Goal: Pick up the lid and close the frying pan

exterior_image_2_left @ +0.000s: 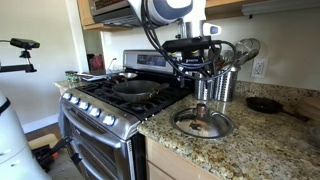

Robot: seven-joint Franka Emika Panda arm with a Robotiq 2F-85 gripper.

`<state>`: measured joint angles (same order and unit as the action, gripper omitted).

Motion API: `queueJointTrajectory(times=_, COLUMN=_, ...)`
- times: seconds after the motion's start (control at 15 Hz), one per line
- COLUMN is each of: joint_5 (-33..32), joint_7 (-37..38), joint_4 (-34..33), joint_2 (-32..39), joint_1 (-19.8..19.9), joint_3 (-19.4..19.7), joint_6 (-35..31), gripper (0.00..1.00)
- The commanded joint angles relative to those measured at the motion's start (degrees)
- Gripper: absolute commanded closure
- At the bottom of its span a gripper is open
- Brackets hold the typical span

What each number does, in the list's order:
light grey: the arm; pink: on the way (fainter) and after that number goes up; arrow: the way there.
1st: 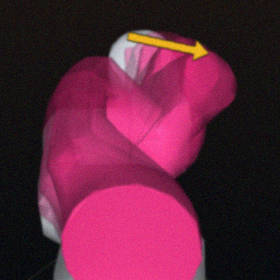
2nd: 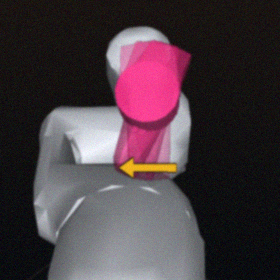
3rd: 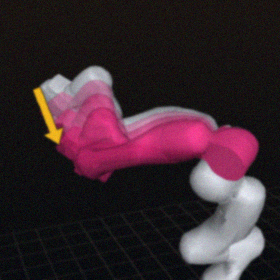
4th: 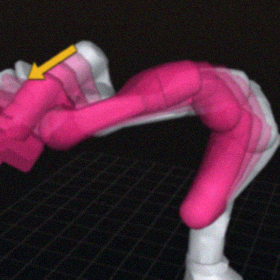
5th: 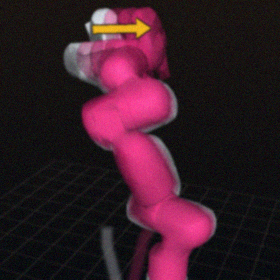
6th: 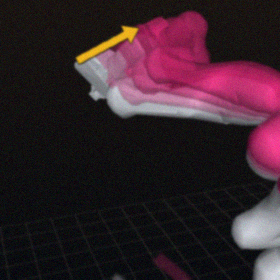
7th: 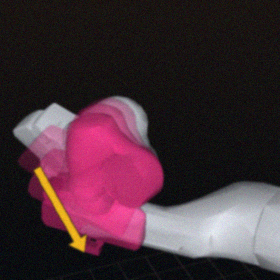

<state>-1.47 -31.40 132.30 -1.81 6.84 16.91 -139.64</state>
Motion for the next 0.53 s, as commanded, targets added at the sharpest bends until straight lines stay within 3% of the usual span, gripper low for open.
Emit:
queueJointTrajectory(times=0.0, joint_5=3.1, joint_7=-5.2, joint_4=-6.4, joint_2=8.9, joint_1=2.5, joint_3=-1.6, joint_6=-1.3, gripper=0.00)
queueJointTrajectory(times=0.47, joint_5=9.5, joint_7=-12.2, joint_4=-15.7, joint_2=19.8, joint_1=8.4, joint_3=-7.6, joint_6=-0.8, gripper=0.00)
